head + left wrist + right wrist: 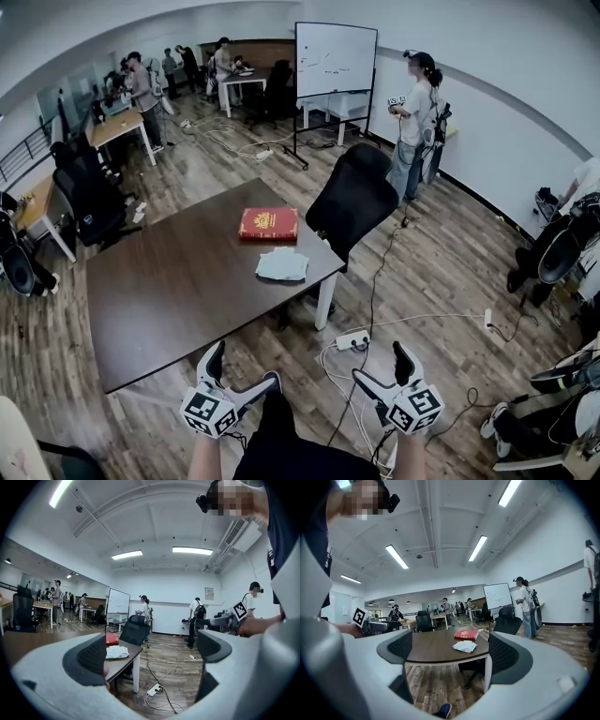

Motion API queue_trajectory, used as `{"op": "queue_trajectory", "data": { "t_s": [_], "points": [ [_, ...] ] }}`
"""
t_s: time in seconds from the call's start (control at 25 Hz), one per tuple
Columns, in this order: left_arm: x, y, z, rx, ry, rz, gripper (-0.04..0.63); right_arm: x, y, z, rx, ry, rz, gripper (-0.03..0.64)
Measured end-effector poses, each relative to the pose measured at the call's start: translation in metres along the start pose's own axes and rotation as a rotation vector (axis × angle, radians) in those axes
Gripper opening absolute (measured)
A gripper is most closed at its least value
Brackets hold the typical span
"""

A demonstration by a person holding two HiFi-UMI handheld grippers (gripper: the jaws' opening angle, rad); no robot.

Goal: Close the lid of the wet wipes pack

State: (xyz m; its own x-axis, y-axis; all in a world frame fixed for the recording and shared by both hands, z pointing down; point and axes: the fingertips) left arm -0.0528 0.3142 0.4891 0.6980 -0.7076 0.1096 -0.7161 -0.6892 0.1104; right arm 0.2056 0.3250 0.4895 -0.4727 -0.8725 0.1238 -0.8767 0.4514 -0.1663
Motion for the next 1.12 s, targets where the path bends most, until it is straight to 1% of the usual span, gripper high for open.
{"op": "queue_trajectory", "data": {
  "t_s": [0.16,0.32,0.48,0.76,1.12],
  "points": [
    [0.012,0.008,-0.004,-0.006,-0.002,0.000,0.598,0.010,-0.002,0.000,-0.018,0.009,0.011,0.522],
    [0.024,0.014,-0.005,-0.015,0.000,-0.006,0.598,0.021,-0.005,-0.002,-0.013,0.028,0.024,0.522],
    [0.032,0.021,-0.009,-0.018,0.005,-0.008,0.598,0.035,-0.009,-0.002,-0.009,0.024,0.033,0.522],
    [0.043,0.046,-0.006,-0.021,0.016,0.010,0.598,0.067,-0.013,0.003,-0.004,0.033,0.061,0.518],
    [0.070,0.086,0.005,-0.029,0.028,0.007,0.598,0.120,-0.020,0.017,0.012,0.042,0.076,0.509]
  ]
}}
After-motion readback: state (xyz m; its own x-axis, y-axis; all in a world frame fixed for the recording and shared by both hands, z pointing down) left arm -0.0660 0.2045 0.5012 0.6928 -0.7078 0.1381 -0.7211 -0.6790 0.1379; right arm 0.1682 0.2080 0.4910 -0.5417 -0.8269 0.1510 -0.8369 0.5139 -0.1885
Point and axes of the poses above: the fingertips, and each gripper's own axes: x forward along the fingers, y to its left, z out of its top, and after that the axes turned 4 degrees about -z, right-handed
